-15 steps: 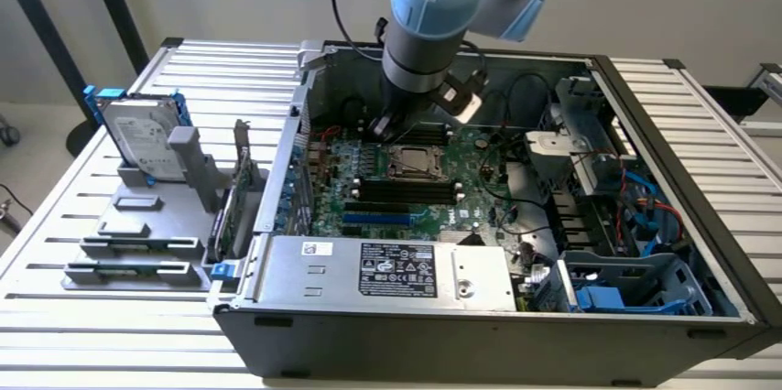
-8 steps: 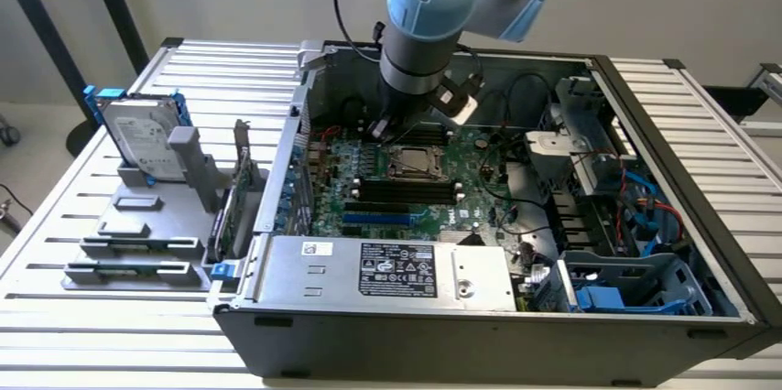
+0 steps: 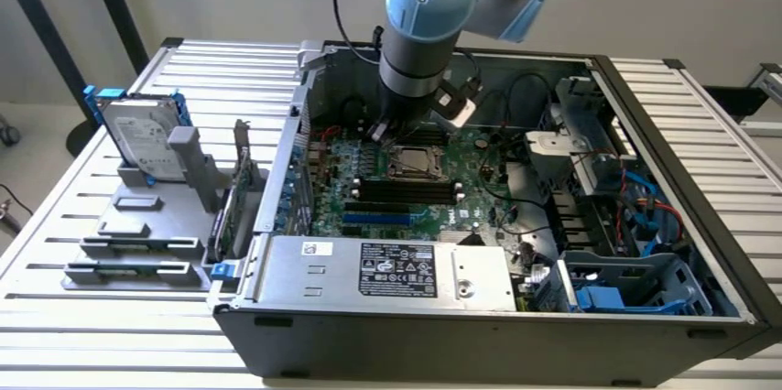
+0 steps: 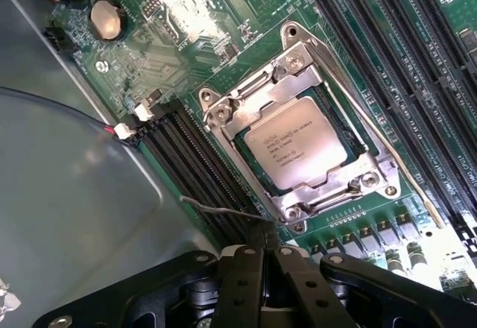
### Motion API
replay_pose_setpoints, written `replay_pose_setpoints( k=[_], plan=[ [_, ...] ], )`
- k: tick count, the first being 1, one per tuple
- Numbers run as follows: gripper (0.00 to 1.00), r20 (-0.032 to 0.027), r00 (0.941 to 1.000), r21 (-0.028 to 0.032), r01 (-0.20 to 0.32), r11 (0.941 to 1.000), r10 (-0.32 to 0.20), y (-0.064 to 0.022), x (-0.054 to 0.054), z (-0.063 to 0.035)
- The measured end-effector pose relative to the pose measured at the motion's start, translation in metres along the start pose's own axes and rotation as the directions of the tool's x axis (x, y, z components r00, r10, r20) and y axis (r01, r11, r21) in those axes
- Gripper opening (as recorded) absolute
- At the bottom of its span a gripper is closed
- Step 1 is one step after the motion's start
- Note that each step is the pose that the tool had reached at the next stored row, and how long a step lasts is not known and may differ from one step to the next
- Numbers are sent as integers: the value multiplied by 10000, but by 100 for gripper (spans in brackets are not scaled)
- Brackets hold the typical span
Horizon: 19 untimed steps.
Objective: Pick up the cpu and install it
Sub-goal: 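Install the first cpu locking lever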
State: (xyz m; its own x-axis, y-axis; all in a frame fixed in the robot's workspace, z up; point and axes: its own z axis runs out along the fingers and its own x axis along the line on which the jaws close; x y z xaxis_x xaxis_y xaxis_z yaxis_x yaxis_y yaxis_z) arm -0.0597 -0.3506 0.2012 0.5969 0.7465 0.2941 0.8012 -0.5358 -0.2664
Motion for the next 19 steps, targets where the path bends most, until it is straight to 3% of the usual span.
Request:
replay_pose_setpoints(
  k=[11, 19],
  plan=[
    [11, 72, 10000, -52, -4, 10000, 4, -5, 15, 47],
    [11, 109, 9999, -82, -6, 10000, 7, 44, 47, 57]
  ],
)
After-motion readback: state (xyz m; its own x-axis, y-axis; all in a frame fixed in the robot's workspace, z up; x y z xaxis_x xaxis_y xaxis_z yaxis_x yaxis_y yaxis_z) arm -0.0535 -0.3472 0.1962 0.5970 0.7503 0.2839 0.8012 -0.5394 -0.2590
